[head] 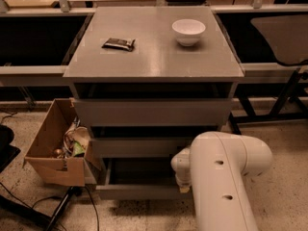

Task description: Open bottom drawer

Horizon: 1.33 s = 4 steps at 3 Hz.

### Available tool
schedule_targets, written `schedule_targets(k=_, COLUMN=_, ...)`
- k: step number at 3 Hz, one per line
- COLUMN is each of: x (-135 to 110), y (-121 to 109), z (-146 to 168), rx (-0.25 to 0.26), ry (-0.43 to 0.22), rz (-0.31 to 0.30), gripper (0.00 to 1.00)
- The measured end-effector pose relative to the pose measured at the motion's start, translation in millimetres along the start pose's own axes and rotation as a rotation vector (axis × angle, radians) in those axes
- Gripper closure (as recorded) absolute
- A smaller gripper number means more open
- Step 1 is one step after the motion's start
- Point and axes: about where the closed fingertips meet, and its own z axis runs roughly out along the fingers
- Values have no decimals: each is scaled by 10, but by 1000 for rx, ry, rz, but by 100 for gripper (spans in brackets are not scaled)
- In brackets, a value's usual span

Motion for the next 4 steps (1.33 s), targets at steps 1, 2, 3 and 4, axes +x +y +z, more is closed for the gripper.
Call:
schedule_targets(k=1, x=32, y=87, z=-15, rx=-9, ry=3, rz=7, gripper=100)
schedule_targets(k=2, x=25, y=110, z=-68, rx=1, ry=-11, rz=27, gripper=100)
schedule_targets(k=3, x=129, y=307, z=-66, rx=-28, ry=-13, rz=48, gripper=100)
schedule_targets(k=4, x=122, y=430, z=-122, rx=-52, ry=-29, rz=56, gripper=100)
